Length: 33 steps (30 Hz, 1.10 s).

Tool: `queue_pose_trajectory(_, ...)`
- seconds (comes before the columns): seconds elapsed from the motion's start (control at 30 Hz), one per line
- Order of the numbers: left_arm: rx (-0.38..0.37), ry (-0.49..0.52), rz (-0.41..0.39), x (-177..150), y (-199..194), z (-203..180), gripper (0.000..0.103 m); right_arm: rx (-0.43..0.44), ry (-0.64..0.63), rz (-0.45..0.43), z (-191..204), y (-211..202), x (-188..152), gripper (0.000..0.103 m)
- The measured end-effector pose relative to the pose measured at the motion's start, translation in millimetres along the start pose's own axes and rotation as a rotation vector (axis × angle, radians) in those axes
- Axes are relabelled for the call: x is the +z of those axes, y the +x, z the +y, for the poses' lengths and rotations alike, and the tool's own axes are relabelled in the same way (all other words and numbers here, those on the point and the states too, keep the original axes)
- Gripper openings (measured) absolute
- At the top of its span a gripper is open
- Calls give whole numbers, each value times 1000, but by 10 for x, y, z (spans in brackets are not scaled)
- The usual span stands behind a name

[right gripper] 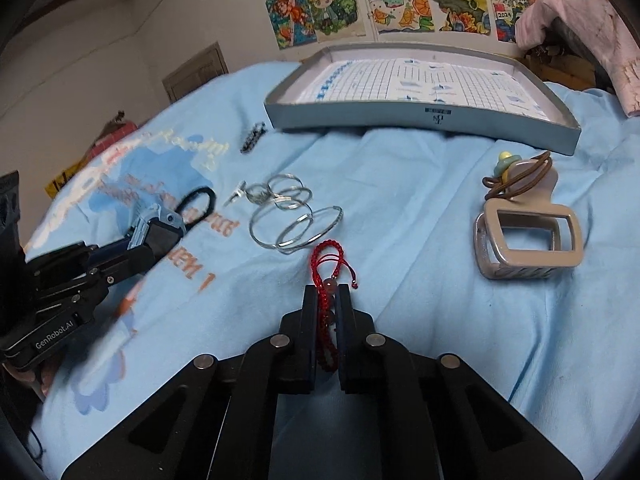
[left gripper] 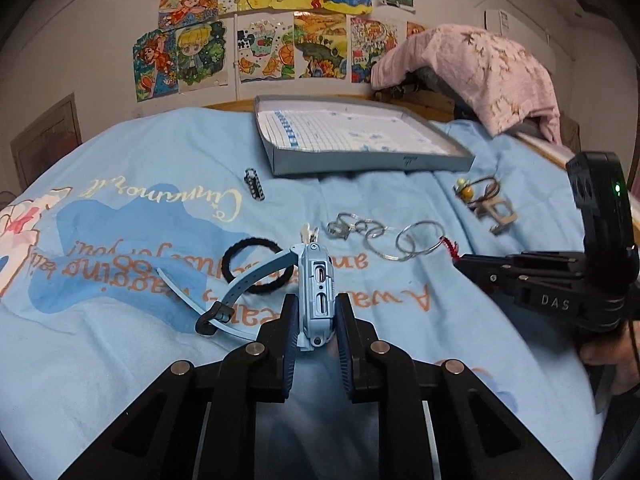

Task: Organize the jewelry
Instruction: 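Carry the watch into the grey tray with the left tool while the right tool places the bracelet there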

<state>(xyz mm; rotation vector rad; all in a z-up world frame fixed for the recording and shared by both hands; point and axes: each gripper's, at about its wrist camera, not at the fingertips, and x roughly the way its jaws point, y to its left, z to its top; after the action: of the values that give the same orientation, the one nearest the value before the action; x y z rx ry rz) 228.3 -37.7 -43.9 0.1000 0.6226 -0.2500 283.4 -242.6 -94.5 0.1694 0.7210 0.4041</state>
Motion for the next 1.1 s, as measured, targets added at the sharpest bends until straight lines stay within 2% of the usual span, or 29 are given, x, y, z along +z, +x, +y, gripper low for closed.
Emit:
queue_pose_trajectory(0.33, -59, -4, -26, 278, -153, -163, 17, 78, -63, -95, 171, -299, 70, 7)
queue_pose_trajectory(0.57, -60, -15, -59, 696, 11, -229, 17, 33, -45, -220, -35, -412, 425, 7)
queue_pose_trajectory(0.67, -57, -23, -60, 948, 197, -226, 17, 3, -9, -267, -241, -280, 778, 7)
queue_pose_trajectory(0.77, -68, -39, -63, 1210, 425, -188, 17, 11, 55, -293, -436, -74, 1106, 7)
queue_pose_trajectory(0.97, -54, -64, -78, 1637, 974, -109, 17, -15, 93, -255, -702, 450, 1482, 7)
queue_pose_trajectory(1.1, -26, -66, -36, 1694, 1356, -71, 17, -63, 105, -214, -802, 789, 1582, 7)
